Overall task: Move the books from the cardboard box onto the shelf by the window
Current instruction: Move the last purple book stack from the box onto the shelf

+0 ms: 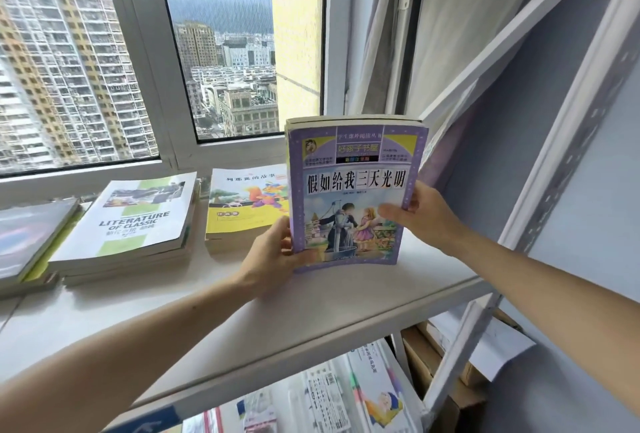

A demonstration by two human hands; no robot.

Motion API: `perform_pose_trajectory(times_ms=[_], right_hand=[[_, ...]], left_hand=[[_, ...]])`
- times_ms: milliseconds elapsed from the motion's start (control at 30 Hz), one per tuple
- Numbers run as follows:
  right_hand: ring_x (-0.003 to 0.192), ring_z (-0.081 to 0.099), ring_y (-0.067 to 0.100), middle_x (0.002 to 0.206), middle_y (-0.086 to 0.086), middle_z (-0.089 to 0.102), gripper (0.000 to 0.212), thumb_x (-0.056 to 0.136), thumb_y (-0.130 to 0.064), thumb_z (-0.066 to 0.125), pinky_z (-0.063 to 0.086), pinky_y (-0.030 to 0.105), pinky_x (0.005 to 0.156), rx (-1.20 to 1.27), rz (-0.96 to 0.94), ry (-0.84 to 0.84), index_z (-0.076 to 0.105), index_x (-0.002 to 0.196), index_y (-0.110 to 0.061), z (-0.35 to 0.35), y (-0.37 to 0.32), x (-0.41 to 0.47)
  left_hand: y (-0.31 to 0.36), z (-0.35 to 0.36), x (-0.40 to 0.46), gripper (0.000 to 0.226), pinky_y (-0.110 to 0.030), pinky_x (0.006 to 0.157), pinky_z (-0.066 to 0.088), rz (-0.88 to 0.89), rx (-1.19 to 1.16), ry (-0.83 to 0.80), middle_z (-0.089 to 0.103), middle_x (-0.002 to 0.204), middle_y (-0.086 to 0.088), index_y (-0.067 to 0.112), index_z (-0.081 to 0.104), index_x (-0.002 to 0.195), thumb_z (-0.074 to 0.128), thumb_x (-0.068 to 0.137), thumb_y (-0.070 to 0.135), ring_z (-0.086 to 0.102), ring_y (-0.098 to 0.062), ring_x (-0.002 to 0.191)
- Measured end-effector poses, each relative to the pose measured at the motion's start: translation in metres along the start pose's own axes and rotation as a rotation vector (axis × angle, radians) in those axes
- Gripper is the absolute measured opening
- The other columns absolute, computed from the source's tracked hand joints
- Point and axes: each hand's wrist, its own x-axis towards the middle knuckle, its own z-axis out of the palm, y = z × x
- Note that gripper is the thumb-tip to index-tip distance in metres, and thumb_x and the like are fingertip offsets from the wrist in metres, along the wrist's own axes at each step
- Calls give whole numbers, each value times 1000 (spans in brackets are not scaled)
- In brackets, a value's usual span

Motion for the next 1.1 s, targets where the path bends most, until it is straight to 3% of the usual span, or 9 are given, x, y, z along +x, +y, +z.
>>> perform_pose_trajectory(times_ms=[67,233,400,467,500,633,767,933,1100], right_hand=[[95,68,2,106,-17,69,30,83,-19,74,57,18,75,3,1,13,62,110,-25,3,-1,2],[84,69,-4,102,-11,70,28,86,-18,71,56,14,72,20,34,18,63,112,-15,-3,-4,21],[86,70,22,96,5,74,22,88,-22,70,55,38,83,103,243,23,68,105,-8,-35,7,64],[85,70,27,93,9,75,31,85,-23,73,54,43,89,110,374,24,67,107,-2,-46,18,82],[81,70,28,89,10,76,32,84,-21,74,55,44,89,114,441,14,67,107,1,-50,24,90],[57,72,19,67,7,75,21,81,-13,76,61,37,67,83,612,-63,69,96,0,-54,49,120],[53,71,19,62,10,74,19,81,-13,77,58,42,77,39,698,-133,69,92,1,-45,68,142],[49,70,20,59,12,73,17,85,-16,74,60,35,56,44,746,-203,66,86,-1,-33,77,167],[42,68,21,53,12,70,20,87,-17,72,55,31,38,35,768,-217,63,78,-1,-25,75,179]], left_hand=[[0,0,2,51,-52,82,57,-1,-21,14,73,105,-7,18,59,112,83,67,25,71,-32,94],[12,3,12,52,-50,86,57,-28,-104,-5,73,104,-12,14,64,107,81,62,35,71,-34,96],[51,28,37,34,-38,67,54,-134,-166,-14,74,83,-13,15,73,83,78,61,41,64,-20,72],[64,42,50,17,-32,60,51,-225,-168,-10,64,68,-7,16,68,68,77,74,30,56,-19,64],[66,49,57,20,-30,59,51,-275,-161,0,59,63,-3,16,64,64,75,79,24,52,-17,61],[57,74,84,28,-31,58,52,-411,-72,84,53,62,-3,11,56,65,70,82,28,51,-21,59],[40,85,97,36,-24,49,33,-484,41,186,45,56,-3,10,53,73,62,89,42,42,-21,49],[43,82,114,35,-26,51,34,-521,84,234,45,57,-3,11,52,67,57,92,34,46,-22,55],[44,77,122,24,-27,57,36,-530,126,240,45,61,-1,7,57,80,64,86,29,46,-23,64]])
